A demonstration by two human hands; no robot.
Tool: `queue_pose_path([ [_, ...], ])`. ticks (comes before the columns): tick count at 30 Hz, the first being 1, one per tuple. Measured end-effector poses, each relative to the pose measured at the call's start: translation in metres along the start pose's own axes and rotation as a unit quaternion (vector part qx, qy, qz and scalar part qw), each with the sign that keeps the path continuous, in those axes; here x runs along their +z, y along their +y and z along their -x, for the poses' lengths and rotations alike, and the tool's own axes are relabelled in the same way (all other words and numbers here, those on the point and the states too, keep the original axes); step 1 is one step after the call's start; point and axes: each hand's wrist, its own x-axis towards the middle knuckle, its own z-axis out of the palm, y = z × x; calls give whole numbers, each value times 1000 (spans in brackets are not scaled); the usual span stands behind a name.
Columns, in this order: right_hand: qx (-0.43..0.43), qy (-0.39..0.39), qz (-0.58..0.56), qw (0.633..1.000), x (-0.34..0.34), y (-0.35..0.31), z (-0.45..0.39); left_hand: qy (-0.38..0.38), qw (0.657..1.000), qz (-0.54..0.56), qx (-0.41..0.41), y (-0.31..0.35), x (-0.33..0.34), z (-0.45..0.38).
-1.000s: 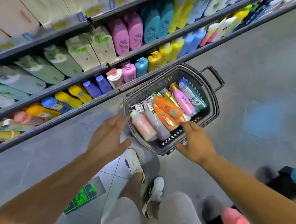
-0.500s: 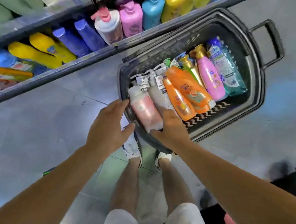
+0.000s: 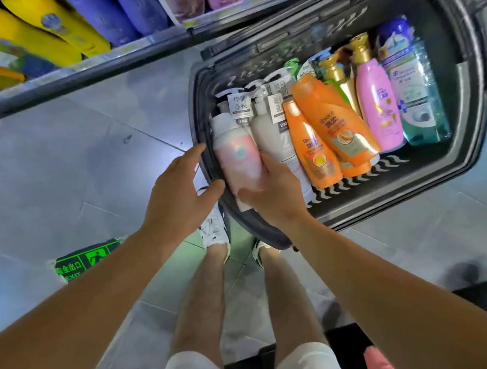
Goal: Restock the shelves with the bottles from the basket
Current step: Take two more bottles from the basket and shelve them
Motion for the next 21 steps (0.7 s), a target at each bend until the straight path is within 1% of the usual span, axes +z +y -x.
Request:
queue_pose_path([
  [2, 17, -3, -62, 998, -4, -1, 15, -12, 996, 73, -40, 7, 1, 3],
  [4, 17, 15, -122, 992, -5, -5, 36, -24, 988, 135, -67, 14, 2, 7],
  [7, -24, 35, -175, 984, 1, -10, 61, -29, 963, 251, -94, 19, 2, 17],
  [9, -46, 30, -157, 986, 9, -13, 73, -10, 944, 310, -113, 19, 1, 23],
  [12, -53, 24, -94, 994, 21, -12, 82, 34, 928, 352, -115, 15, 7, 29],
  [13, -68, 17, -81, 994, 22, -11, 83, 48, 927, 354, -116, 14, 9, 29],
  [16, -118, -52, -45, 991, 10, -5, 78, 63, 932, 335, -121, 11, 10, 26],
  [17, -137, -53, -14, 989, 1, -1, 73, 62, 935, 328, -123, 10, 9, 24],
  [18, -157, -27, 21, 987, -12, 3, 68, 60, 938, 319, -125, 10, 8, 21],
  [19, -180, 27, 54, 982, -27, 6, 61, 58, 941, 309, -124, 11, 6, 18],
  [21, -221, 159, 118, 955, -57, 12, 45, 55, 949, 287, -116, 16, 5, 14],
])
